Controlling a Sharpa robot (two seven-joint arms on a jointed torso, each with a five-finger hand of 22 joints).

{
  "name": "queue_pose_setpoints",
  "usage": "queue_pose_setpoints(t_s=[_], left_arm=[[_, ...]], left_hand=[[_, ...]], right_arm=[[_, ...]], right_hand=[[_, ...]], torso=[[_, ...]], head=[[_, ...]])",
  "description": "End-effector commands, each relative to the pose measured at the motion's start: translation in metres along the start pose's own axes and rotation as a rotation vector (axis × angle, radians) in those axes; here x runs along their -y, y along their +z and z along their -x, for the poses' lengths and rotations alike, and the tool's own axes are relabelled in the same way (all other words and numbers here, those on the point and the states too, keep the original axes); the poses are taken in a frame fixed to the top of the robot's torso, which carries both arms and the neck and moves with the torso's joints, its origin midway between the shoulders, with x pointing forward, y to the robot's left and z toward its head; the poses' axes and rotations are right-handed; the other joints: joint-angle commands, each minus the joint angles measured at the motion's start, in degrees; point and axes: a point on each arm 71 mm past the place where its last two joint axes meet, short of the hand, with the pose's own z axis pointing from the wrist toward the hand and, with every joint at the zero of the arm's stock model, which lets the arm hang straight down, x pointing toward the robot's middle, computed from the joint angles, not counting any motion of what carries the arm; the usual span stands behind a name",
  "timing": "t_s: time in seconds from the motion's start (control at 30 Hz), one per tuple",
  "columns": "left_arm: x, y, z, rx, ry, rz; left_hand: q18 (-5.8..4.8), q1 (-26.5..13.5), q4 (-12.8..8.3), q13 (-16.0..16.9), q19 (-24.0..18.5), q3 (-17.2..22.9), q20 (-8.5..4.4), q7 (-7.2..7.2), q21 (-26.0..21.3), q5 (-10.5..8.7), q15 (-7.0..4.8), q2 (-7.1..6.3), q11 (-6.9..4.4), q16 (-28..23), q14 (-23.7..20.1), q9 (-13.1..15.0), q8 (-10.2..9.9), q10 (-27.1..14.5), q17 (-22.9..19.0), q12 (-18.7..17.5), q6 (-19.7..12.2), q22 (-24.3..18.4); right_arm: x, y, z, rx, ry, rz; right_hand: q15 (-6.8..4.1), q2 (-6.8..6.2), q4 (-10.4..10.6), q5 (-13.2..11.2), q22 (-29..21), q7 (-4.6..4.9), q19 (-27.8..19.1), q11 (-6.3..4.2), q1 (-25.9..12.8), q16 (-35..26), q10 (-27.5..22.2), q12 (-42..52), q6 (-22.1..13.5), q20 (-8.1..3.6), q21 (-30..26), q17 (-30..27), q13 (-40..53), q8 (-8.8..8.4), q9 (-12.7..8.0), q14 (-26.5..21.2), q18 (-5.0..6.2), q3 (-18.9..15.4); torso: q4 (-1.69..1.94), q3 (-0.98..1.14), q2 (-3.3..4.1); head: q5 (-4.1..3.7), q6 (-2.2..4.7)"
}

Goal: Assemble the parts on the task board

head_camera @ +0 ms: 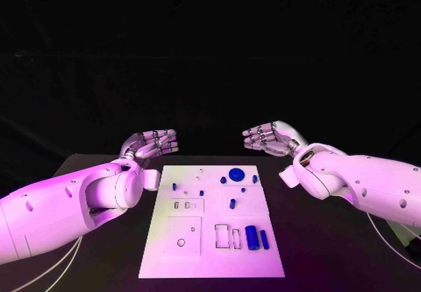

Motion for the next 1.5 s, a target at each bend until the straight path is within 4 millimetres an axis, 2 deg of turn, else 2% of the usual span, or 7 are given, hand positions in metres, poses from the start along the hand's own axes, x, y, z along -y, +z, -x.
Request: queue_pose_setpoints(t_s=[0.03, 0.17, 0.3, 0.5, 0.8, 1.1, 1.5], left_arm=[[0.009, -0.003, -0.005, -0.052, -0.009, -0.032], [0.019, -0.007, -0.006, -0.064, -0.011, -0.044], [0.026, -0.015, -0.012, -0.09, -0.018, -0.05], [0.032, -0.025, -0.023, -0.13, -0.031, -0.054], [0.035, -0.032, -0.028, -0.152, -0.038, -0.055], [0.039, -0.039, -0.031, -0.171, -0.044, -0.056], [0.043, -0.045, -0.035, -0.194, -0.044, -0.06]], left_hand=[[1.2, 0.77, -0.1, 0.11, 3.35, 1.2, -0.37, -0.3, 2.09, -0.47, -0.85, -0.69, -0.65, 0.36, 4.31, -0.22, 0.27, 4.33, 0.49, 0.31, 3.06, 0.68], [1.22, 0.76, -0.23, 0.07, 3.69, 1.11, -0.51, -0.33, 2.41, -0.56, -0.88, -1.03, -0.68, 0.16, 4.52, -0.26, 0.09, 4.56, 0.53, 0.05, 3.19, 0.79], [1.22, 0.77, -0.33, 0.05, 3.94, 1.07, -0.61, -0.34, 2.65, -0.57, -0.92, -1.21, -0.7, 0.03, 4.72, -0.28, -0.04, 4.72, 0.58, -0.14, 3.3, 0.88], [1.23, 1.0, -0.59, 0.02, 4.29, 1.14, -0.79, -0.37, 3.03, -0.52, -0.94, -1.36, -0.72, -0.21, 4.89, -0.3, -0.24, 4.89, 0.63, -0.45, 3.44, 1.02], [1.22, 1.67, -1.2, -0.01, 4.84, 1.63, -1.16, -0.41, 3.74, -0.37, -0.99, -1.37, -0.75, -0.69, 5.2, -0.32, -0.63, 5.23, 0.71, -1.06, 3.71, 1.31], [1.23, 1.67, -1.32, -0.02, 5.2, 1.75, -1.38, -0.37, 4.2, -0.39, -0.97, -1.44, -0.72, -0.96, 5.31, -0.33, -0.85, 5.35, 0.74, -1.38, 3.79, 1.51], [1.21, 1.56, -1.32, -0.03, 5.35, 1.75, -1.49, -0.35, 4.43, -0.41, -0.93, -1.5, -0.69, -1.14, 5.3, -0.34, -0.99, 5.35, 0.74, -1.59, 3.81, 1.61]], right_arm=[[-0.005, 0.001, 0.0, -0.06, -0.166, 0.041], [-0.009, 0.002, 0.001, -0.097, -0.264, 0.051], [-0.013, 0.002, -0.002, -0.159, -0.406, 0.045], [-0.019, 0.002, -0.007, -0.19, -0.543, 0.047], [-0.028, 0.004, -0.018, -0.218, -0.698, 0.082], [-0.034, 0.007, -0.028, -0.236, -0.799, 0.081], [-0.04, 0.019, -0.043, -0.242, -0.88, 0.071]], right_hand=[[-1.83, -2.46, -2.1, -2.19, 0.93, 1.06, 4.85, -1.32, 1.02, 1.11, 4.7, -0.5, 4.06, -1.31, 3.07, 0.36, 0.2, -0.84, 0.19, 6.78, 1.33, 1.66], [-2.92, -3.15, -2.13, -1.85, 1.71, 0.4, 7.3, -2.17, 0.55, 1.71, 7.1, -0.44, 5.64, -2.45, 4.97, 0.6, 0.27, -0.73, 0.26, 9.98, 1.31, 1.46], [-3.59, -6.09, -1.01, 4.19, 2.08, -0.33, 9.38, -2.48, -2.39, 1.99, 6.1, -1.11, 7.93, -3.15, 6.18, 0.71, 0.2, -0.29, 0.41, 13.03, 1.29, -2.02], [-5.51, -6.0, -0.53, 5.08, 2.92, -1.3, 13.53, -3.61, -1.8, 4.1, 7.18, -0.67, 9.22, -4.88, 8.48, 1.93, 0.58, -0.39, 0.31, 19.95, 1.4, -5.1], [-9.42, -5.97, 0.14, 8.84, 8.12, -3.35, 24.93, -6.23, -0.87, 17.66, 9.76, -0.5, 10.64, -9.97, 18.22, 12.64, 1.03, -1.06, 0.28, 31.29, 1.18, -10.06], [-10.21, -4.94, 1.35, 8.73, 13.24, -4.1, 27.0, -6.77, -0.81, 43.75, 11.49, -0.27, 12.06, -10.62, 25.1, 35.58, 2.16, -1.25, 0.57, 31.12, 1.08, -11.48], [-9.72, -5.34, 2.58, 8.84, 39.46, -3.9, 33.7, -6.69, -0.7, 65.23, 10.92, -0.72, 12.24, -10.3, 45.37, 57.87, 3.2, -1.45, 0.82, 31.1, -2.15, -9.21]], torso=[[0.34, -0.45, 1.64], [0.35, -0.75, 2.84], [0.58, -1.0, 4.05], [0.99, -1.39, 5.52], [1.25, -1.7, 7.13], [1.34, -1.77, 8.09], [1.78, -1.84, 9.02]], head=[[-0.29, 0.05], [-0.43, 0.11], [-0.72, 0.13], [-1.07, 0.15], [-1.74, 0.45], [-1.97, 0.91], [-2.07, 1.1]])
